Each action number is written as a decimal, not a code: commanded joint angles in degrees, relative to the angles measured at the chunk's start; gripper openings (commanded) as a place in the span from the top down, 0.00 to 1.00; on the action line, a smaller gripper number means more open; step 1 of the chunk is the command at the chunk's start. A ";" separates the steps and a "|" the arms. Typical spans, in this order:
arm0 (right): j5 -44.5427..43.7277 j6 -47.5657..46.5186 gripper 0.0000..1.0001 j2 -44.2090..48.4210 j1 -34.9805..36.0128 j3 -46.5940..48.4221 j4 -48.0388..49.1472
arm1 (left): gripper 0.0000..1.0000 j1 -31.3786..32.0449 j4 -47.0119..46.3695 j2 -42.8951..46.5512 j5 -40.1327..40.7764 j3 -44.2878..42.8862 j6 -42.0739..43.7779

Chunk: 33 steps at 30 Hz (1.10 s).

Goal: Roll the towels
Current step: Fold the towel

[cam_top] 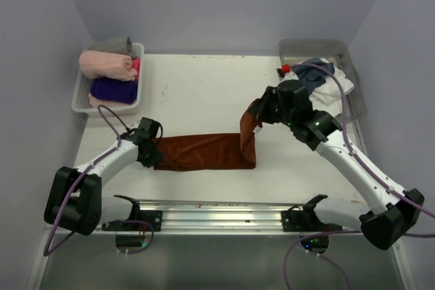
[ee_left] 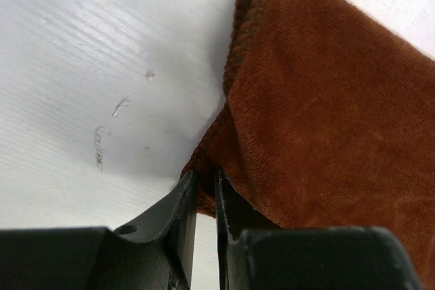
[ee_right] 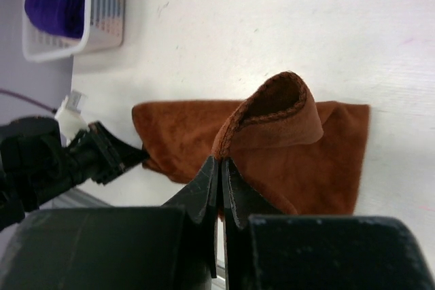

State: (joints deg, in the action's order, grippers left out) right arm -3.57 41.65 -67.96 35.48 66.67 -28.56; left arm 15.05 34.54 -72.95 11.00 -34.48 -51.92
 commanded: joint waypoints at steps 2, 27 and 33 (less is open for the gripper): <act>-2.32 -3.05 1.00 7.31 -8.93 1.53 -4.57 | 0.81 3.14 -2.64 -3.86 -3.00 1.08 -1.60; -1.80 -17.83 1.00 14.00 -32.32 4.25 -18.29 | 0.80 15.27 -0.01 -6.70 1.47 -6.13 -1.00; -0.03 -17.13 1.00 13.65 -32.23 3.64 -17.24 | 0.72 15.27 0.00 -2.55 -1.24 -5.86 4.28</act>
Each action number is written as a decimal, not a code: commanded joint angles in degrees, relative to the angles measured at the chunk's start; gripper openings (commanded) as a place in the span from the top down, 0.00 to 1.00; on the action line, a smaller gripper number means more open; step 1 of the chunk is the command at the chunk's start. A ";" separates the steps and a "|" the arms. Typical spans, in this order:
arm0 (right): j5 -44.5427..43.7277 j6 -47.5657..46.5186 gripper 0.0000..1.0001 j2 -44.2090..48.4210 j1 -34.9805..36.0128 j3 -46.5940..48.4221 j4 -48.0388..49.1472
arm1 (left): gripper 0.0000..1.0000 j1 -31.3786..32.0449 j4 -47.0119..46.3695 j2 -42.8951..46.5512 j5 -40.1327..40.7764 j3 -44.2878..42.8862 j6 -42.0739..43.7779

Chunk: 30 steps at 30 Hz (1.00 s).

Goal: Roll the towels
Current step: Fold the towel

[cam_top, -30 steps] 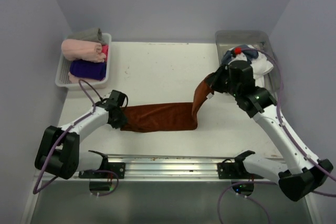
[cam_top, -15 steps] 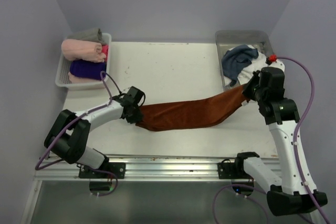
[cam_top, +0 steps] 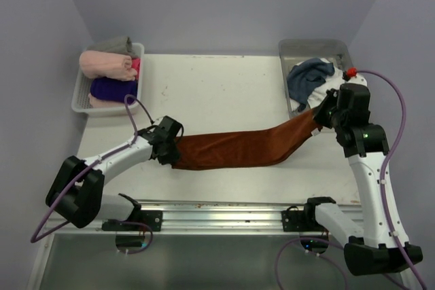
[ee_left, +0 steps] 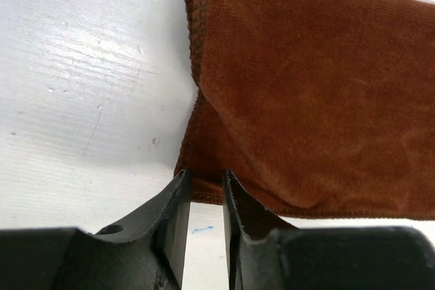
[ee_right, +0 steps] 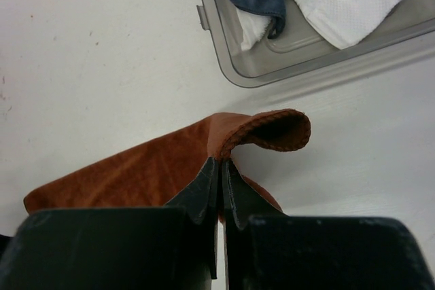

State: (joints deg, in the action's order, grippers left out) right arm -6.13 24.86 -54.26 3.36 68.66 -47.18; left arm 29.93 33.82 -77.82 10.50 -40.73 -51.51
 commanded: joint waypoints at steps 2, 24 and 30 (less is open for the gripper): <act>2.97 -0.08 1.00 0.03 -0.19 1.39 1.65 | 0.68 0.39 -0.24 2.59 -2.32 0.48 4.92; 5.43 0.10 1.00 0.74 -0.19 -0.64 2.97 | 0.67 1.62 -10.18 3.03 -9.53 2.84 5.80; 5.52 0.10 1.00 0.21 -0.19 -1.25 3.67 | 0.67 1.79 -6.58 3.38 -9.19 6.10 5.80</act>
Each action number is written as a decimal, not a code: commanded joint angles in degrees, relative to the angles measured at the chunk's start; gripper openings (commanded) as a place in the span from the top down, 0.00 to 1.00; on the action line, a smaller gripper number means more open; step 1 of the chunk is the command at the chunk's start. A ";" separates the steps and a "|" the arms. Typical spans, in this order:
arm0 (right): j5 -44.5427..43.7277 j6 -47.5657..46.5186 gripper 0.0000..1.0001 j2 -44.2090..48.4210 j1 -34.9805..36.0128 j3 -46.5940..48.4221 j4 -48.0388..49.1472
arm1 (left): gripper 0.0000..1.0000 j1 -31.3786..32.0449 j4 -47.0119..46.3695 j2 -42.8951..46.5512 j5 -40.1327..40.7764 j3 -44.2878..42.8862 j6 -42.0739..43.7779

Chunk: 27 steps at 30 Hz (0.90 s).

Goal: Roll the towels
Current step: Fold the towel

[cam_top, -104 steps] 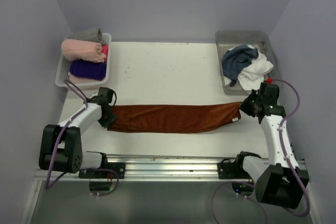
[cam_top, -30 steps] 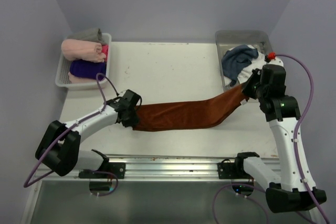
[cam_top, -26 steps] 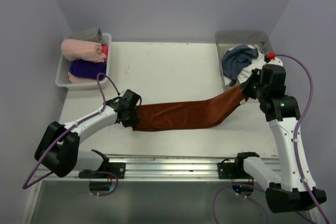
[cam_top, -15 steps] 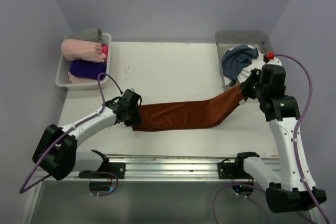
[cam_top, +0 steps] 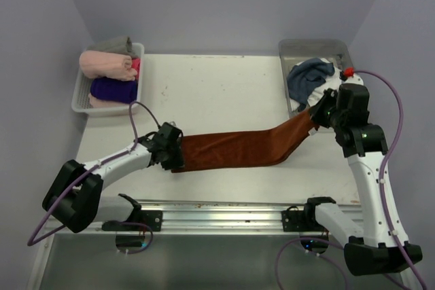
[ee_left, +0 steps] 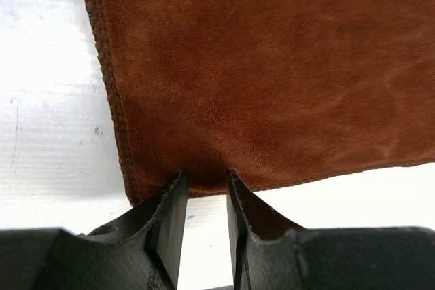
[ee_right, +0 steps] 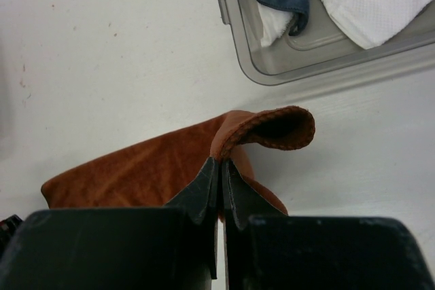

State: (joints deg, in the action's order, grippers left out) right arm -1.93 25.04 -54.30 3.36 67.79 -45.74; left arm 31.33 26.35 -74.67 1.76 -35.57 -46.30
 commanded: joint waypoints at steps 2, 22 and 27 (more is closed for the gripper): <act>1.41 -0.16 1.00 0.08 -0.19 -0.73 2.32 | 0.67 0.31 1.95 0.67 -0.01 1.38 0.34; 8.62 3.61 1.00 -4.66 16.75 0.94 10.65 | 0.69 -11.20 6.97 3.66 5.27 -3.72 -0.63; 6.07 6.25 1.00 -10.64 28.52 1.73 15.75 | 0.70 -12.00 4.33 0.50 3.78 -1.43 -1.07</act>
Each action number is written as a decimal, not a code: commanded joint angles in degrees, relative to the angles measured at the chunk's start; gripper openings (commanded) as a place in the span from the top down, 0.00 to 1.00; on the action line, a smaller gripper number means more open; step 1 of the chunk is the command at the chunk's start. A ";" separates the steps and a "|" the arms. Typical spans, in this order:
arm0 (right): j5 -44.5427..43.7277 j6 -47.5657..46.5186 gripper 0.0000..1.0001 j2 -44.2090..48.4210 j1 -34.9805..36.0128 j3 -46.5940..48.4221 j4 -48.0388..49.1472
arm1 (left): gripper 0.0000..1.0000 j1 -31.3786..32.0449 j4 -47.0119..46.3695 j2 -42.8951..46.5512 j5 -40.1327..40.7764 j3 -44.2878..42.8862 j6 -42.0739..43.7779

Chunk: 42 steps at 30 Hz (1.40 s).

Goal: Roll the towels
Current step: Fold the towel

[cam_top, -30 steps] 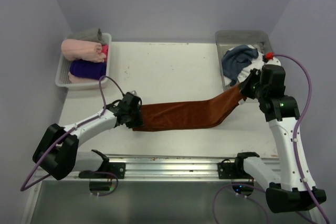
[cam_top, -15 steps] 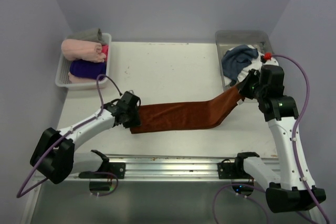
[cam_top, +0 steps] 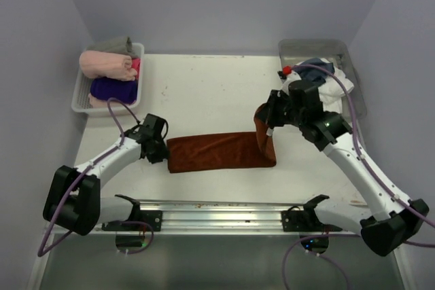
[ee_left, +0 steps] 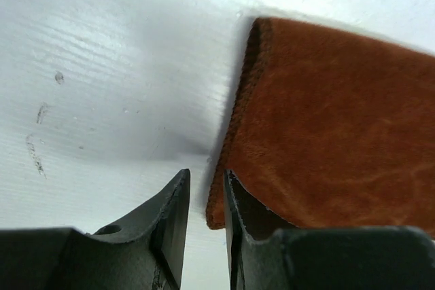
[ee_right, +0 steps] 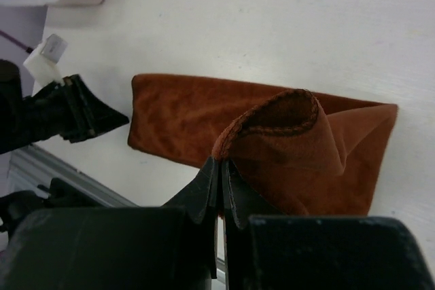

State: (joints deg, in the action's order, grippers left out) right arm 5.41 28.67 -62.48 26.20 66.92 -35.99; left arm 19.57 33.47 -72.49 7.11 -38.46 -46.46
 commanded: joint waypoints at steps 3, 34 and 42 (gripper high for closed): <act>-2.94 3.24 1.00 -6.41 11.39 4.00 7.59 | 0.72 -0.24 -3.50 -3.45 -2.19 2.42 -1.27; -4.37 7.54 1.00 -43.24 29.35 21.76 14.72 | 0.74 -0.24 -5.88 -6.70 -4.04 3.74 -0.92; -4.53 7.90 1.00 -48.43 30.23 24.75 15.16 | 0.74 -0.24 -5.87 -6.00 -4.13 4.27 -1.09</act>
State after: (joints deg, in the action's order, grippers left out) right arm 0.86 35.68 -109.73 55.81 88.38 -23.29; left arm 19.53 26.37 -77.28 2.00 -36.21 -47.37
